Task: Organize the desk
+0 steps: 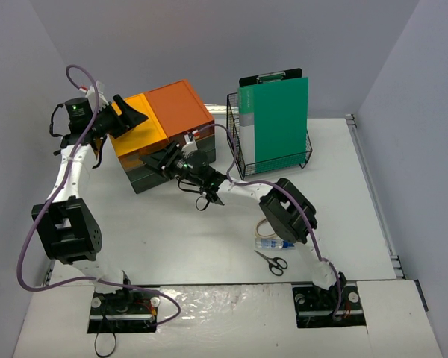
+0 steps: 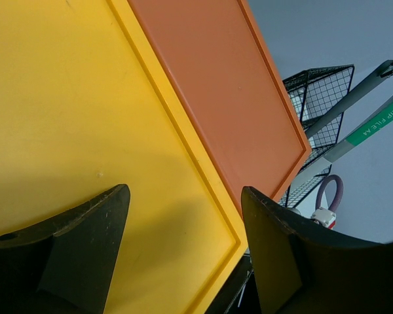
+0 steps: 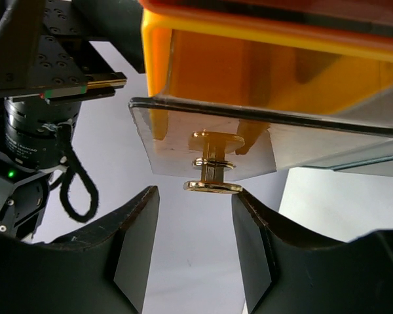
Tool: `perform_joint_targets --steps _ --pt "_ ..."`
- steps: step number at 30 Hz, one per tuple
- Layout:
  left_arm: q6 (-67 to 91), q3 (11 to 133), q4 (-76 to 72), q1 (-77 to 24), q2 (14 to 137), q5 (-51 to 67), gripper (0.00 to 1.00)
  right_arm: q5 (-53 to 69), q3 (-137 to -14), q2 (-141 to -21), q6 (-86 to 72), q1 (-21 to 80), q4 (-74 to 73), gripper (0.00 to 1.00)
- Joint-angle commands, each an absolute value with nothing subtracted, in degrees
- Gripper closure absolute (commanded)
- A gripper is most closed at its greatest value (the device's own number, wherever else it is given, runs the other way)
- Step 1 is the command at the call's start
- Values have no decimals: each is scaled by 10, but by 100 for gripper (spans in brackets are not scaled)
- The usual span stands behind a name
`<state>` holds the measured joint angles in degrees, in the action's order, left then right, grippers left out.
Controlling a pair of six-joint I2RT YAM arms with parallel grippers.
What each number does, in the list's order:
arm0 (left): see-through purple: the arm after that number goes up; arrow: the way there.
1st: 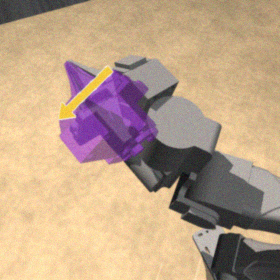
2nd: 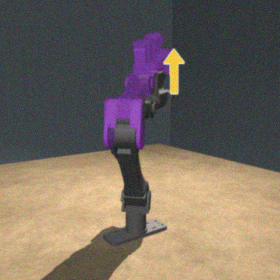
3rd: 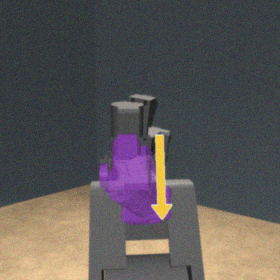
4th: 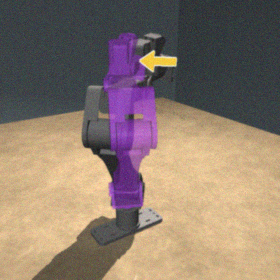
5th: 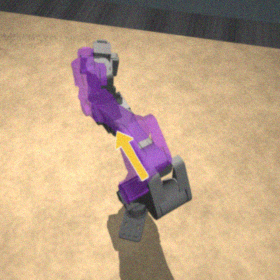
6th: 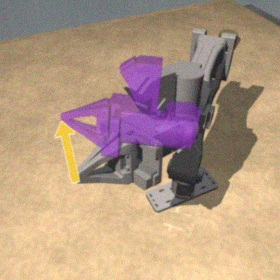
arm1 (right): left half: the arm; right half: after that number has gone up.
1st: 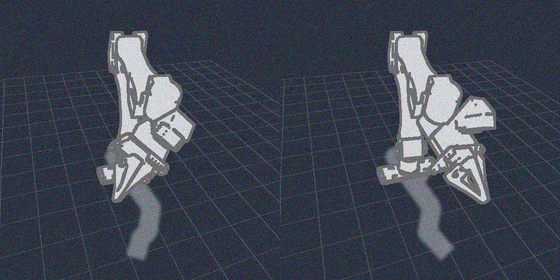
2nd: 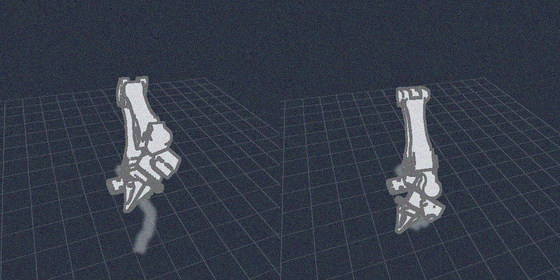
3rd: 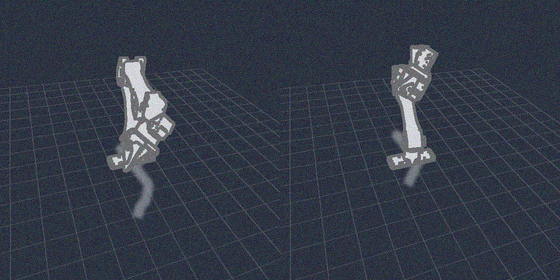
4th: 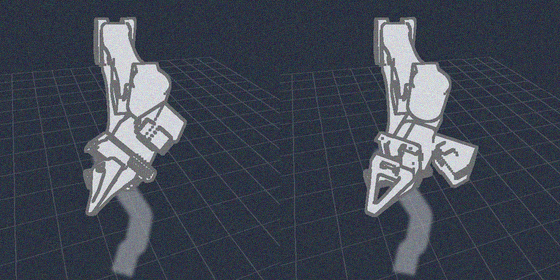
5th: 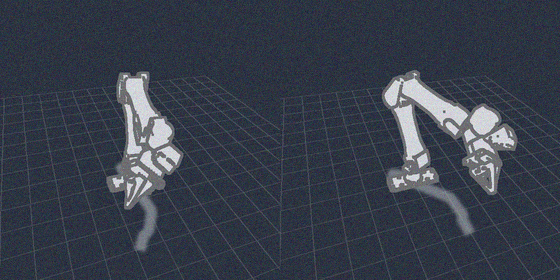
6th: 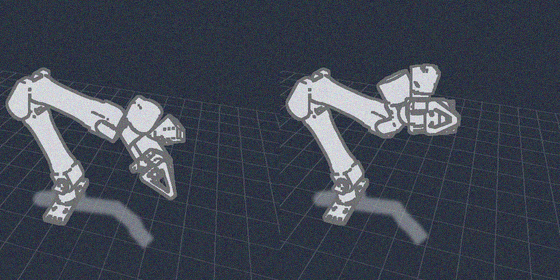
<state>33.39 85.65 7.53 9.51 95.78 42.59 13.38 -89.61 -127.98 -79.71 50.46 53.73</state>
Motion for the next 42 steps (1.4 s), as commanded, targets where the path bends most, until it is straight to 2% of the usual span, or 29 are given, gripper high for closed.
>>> perform_joint_targets --steps 1,20,23,32,42 --pt "321 868 125 104 977 410 34 133 -949 -1279 -806 494 594 54" --pt "316 868 131 105 971 409 34 121 -938 -1295 -818 480 577 57" --pt "316 864 131 105 968 409 34 119 -936 -1293 -820 478 574 65" --pt "315 851 131 109 958 407 34 113 -909 -1273 -810 477 557 99" --pt "314 832 124 111 952 408 34 111 -787 -1179 -797 486 540 100"
